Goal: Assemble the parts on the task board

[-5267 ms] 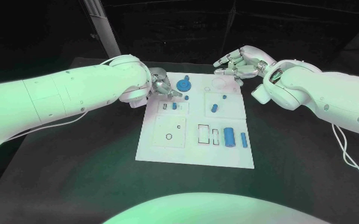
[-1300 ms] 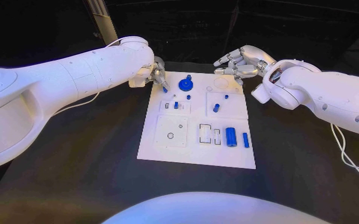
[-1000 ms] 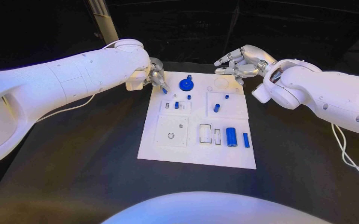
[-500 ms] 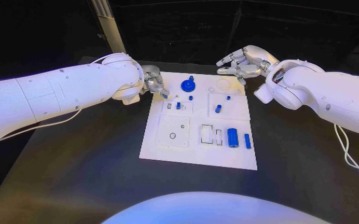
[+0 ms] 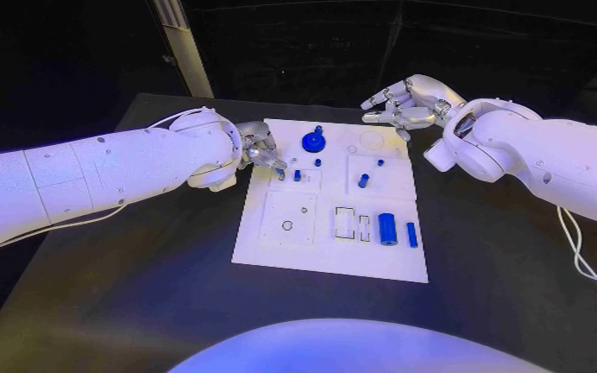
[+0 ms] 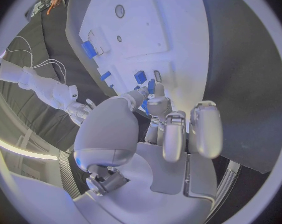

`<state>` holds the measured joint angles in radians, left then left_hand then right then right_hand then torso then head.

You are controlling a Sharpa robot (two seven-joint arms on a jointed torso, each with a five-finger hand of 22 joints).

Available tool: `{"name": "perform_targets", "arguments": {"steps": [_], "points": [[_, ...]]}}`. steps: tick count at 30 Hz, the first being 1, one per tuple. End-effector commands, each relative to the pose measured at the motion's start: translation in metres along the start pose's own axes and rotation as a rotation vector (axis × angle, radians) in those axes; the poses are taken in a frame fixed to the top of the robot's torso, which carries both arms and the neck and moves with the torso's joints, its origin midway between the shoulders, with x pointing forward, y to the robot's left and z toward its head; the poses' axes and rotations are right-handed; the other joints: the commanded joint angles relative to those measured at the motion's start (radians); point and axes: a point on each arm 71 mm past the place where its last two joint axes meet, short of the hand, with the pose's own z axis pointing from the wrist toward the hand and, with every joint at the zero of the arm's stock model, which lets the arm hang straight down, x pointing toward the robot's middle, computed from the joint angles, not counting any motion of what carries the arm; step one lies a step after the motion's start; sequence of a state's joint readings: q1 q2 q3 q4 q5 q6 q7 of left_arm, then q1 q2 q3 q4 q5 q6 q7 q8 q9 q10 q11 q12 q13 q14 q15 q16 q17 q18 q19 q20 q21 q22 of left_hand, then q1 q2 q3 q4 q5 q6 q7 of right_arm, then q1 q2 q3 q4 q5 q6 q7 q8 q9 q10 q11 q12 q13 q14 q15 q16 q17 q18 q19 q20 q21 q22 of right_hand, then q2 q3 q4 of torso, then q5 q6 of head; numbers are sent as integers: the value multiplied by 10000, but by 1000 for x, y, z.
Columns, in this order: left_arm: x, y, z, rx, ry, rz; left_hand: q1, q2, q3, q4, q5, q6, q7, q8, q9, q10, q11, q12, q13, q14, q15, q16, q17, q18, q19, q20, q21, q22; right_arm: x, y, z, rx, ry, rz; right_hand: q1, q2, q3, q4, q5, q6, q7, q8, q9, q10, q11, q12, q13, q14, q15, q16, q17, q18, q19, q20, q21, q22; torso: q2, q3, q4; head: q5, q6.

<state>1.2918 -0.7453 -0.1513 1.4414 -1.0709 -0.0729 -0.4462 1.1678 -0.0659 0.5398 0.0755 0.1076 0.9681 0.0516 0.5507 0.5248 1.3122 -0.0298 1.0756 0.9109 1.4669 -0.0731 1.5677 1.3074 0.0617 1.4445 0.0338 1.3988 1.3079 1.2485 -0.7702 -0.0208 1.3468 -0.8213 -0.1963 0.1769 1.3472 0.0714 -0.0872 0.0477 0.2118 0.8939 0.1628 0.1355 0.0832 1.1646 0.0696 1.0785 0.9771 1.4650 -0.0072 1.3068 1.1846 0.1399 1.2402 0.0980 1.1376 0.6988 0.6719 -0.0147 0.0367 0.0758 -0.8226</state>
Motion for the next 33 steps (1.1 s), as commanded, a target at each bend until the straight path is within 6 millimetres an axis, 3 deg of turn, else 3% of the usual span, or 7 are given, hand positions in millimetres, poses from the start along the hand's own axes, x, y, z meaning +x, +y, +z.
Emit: {"name": "perform_targets", "arguments": {"steps": [1,30,33], "points": [[0,-3,-2,247,-296,215,39,48,1006,-934,-8,-24,-68,61,5,70,20,69,13,1039,-81,31,2634,-36,55,-30,63,115,-1,0,0,-34,39,-3,-60,30,-74,11,41,-86,-7,58,-12,-45,26,-34,-3,240,-24,-33,-10,75,-86,-11,-67,-13,11,16,-10,-23,-14],[9,-2,9,-231,467,638,23,20,1049,-953,-12,-28,-68,79,12,71,16,59,-5,1039,-81,31,2634,-35,53,-32,59,111,1,1,2,-82,139,-18,-130,28,-127,59,41,-87,-7,68,-11,-40,28,-22,-9,243,-21,-44,-14,77,-83,-8,-88,-34,10,12,-2,-35,-106],[10,-2,9,-237,535,671,21,12,1061,-960,-13,-30,-69,83,14,65,16,47,-21,1039,-81,31,2634,-34,51,-32,55,106,1,1,2,-89,149,-16,-130,28,-127,59,41,-87,-7,68,-11,-40,28,-22,-9,243,-21,-44,-14,77,-83,-8,-88,-34,10,10,0,-52,-75]]}}
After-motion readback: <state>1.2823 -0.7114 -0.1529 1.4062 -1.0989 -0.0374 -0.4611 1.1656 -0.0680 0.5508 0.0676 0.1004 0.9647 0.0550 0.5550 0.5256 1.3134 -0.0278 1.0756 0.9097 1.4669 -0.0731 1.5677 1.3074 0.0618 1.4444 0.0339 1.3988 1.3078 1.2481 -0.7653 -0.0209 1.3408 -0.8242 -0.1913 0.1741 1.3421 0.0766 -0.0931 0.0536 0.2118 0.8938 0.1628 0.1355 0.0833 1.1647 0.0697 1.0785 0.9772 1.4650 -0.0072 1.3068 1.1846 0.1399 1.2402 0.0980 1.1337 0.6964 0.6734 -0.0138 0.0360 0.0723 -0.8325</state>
